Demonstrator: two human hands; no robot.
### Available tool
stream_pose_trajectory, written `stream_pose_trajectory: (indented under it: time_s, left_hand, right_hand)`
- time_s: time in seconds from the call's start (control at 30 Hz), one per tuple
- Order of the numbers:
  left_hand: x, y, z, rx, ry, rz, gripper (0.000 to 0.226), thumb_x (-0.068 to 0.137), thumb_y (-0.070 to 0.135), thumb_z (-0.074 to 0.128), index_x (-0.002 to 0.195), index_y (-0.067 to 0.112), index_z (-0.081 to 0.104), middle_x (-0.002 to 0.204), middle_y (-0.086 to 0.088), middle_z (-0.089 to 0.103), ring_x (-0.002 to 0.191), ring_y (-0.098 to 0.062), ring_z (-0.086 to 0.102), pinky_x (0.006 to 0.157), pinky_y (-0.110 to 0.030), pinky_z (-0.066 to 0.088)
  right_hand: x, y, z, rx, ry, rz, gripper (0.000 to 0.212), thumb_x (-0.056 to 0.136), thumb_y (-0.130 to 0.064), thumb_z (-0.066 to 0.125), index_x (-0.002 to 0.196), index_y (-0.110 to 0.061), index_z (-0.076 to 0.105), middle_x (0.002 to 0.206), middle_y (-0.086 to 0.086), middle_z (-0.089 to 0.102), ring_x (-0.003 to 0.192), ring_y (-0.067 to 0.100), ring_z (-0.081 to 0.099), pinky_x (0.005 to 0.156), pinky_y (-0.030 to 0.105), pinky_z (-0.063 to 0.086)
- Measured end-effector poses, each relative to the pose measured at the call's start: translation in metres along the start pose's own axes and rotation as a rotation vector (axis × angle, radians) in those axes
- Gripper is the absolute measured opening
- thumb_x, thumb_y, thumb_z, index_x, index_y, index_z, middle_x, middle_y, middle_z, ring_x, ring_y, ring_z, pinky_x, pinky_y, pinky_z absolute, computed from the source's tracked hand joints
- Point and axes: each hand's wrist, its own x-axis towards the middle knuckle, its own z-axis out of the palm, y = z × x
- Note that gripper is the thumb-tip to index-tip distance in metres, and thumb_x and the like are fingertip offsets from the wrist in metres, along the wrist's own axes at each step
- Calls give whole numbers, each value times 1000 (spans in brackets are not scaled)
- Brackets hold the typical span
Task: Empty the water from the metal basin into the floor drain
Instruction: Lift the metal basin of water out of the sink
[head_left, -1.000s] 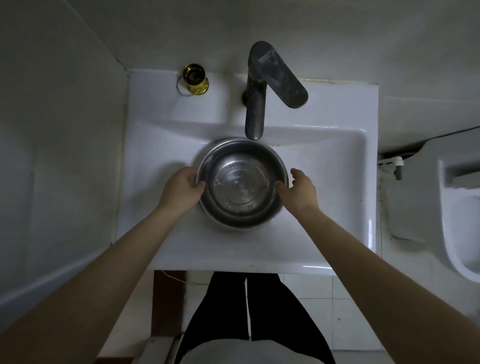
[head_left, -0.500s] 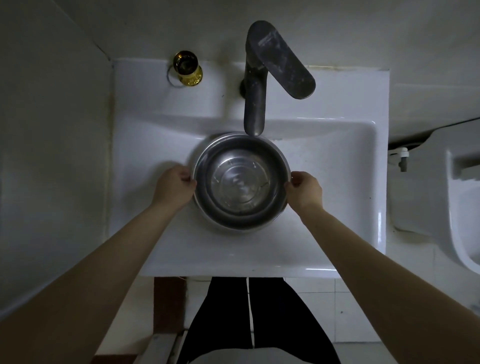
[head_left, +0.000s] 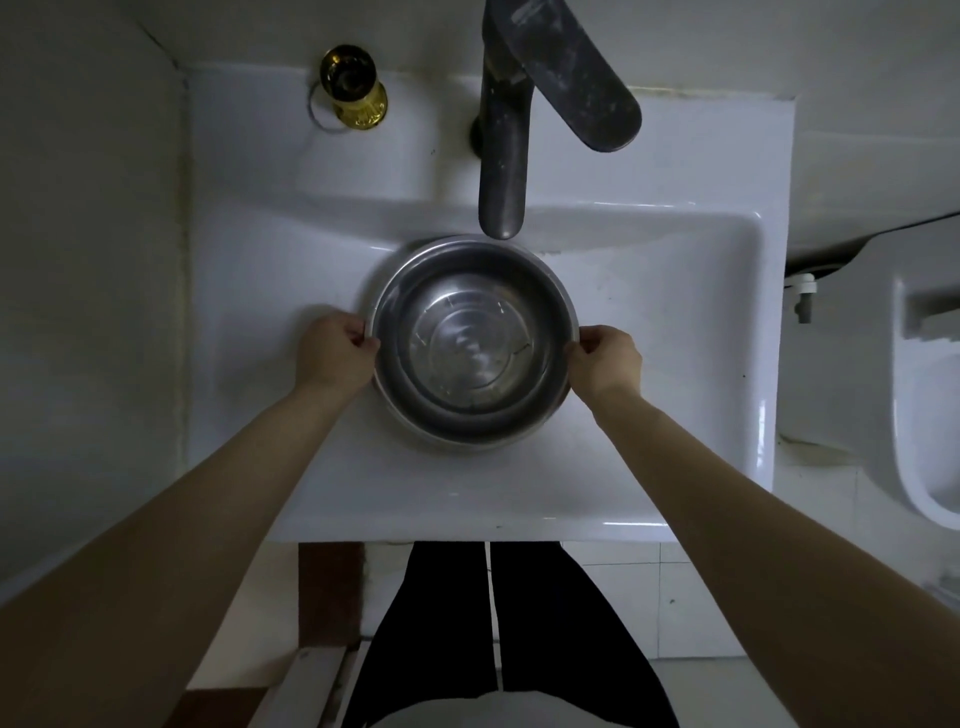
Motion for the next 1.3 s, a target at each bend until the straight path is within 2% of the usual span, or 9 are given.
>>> stream_pose_trajectory:
  time_s: [0.3, 0.4, 0.5, 0.67, 0.73, 0.83, 0.93, 1.13, 1.3]
  left_hand:
    - [-7, -4, -4, -123, -2, -92, 12, 81, 3, 66, 87, 2, 77, 84, -22, 75, 80, -37, 73, 77, -55, 61]
    - [-14, 0, -8, -134, -4, -95, 11, 78, 5, 65, 76, 6, 76, 77, -20, 74, 75, -36, 73, 73, -54, 62]
    - [-18, 2, -11, -178, -10, -120, 11, 77, 7, 65, 73, 11, 75, 79, -19, 75, 78, -34, 74, 75, -54, 62]
    - [-24, 4, -17, -242, -24, -164, 11, 73, 13, 62, 67, 10, 71, 79, -25, 73, 77, -40, 74, 75, -58, 62]
    - [-28, 5, -20, -246, -19, -164, 14, 71, 16, 62, 70, 5, 70, 81, -28, 72, 79, -43, 73, 75, -59, 61]
    - [-36, 6, -22, -263, -12, -165, 9, 75, 11, 65, 68, 8, 70, 80, -26, 72, 80, -42, 73, 77, -58, 61]
    - [-44, 8, -24, -291, 2, -179, 16, 79, 6, 66, 65, 14, 67, 79, -22, 71, 82, -41, 73, 79, -57, 61]
    - [-64, 9, -30, -323, 10, -165, 20, 82, 2, 65, 68, 16, 66, 73, -12, 68, 84, -40, 73, 79, -57, 61]
    - [-83, 13, -40, -339, 22, -142, 16, 83, 3, 67, 75, 17, 66, 77, -8, 68, 84, -38, 73, 80, -55, 61]
  right_hand:
    - [-4, -10, -4, -3, -8, -16, 23, 103, -12, 55, 120, -12, 71, 108, 6, 73, 91, 25, 69, 89, 38, 61]
    - [-8, -11, -7, -3, 8, -35, 24, 102, -12, 55, 119, -12, 71, 107, 6, 73, 88, 24, 67, 83, 35, 59]
    - [-13, -12, -10, -5, 16, -47, 24, 103, -13, 55, 119, -12, 72, 107, 7, 73, 89, 25, 68, 87, 37, 60]
    - [-23, -13, -17, 10, 26, -65, 21, 102, -15, 56, 113, -12, 73, 101, 6, 74, 88, 26, 70, 86, 38, 61]
    - [-27, -12, -19, 21, 32, -69, 21, 102, -16, 56, 114, -13, 73, 103, 5, 74, 85, 23, 69, 85, 36, 60]
    - [-32, -10, -22, 32, 49, -86, 21, 102, -16, 57, 114, -14, 73, 100, 3, 73, 76, 14, 65, 76, 31, 56]
    - [-38, -6, -24, 37, 69, -98, 20, 101, -15, 57, 113, -15, 73, 96, 0, 72, 74, 11, 63, 74, 30, 53]
    - [-54, 3, -29, 66, 90, -118, 24, 100, -15, 57, 117, -13, 74, 104, 2, 74, 88, 23, 68, 89, 36, 58]
    - [-70, 9, -35, 88, 103, -134, 24, 99, -17, 57, 113, -13, 76, 100, 5, 76, 88, 26, 70, 92, 43, 60]
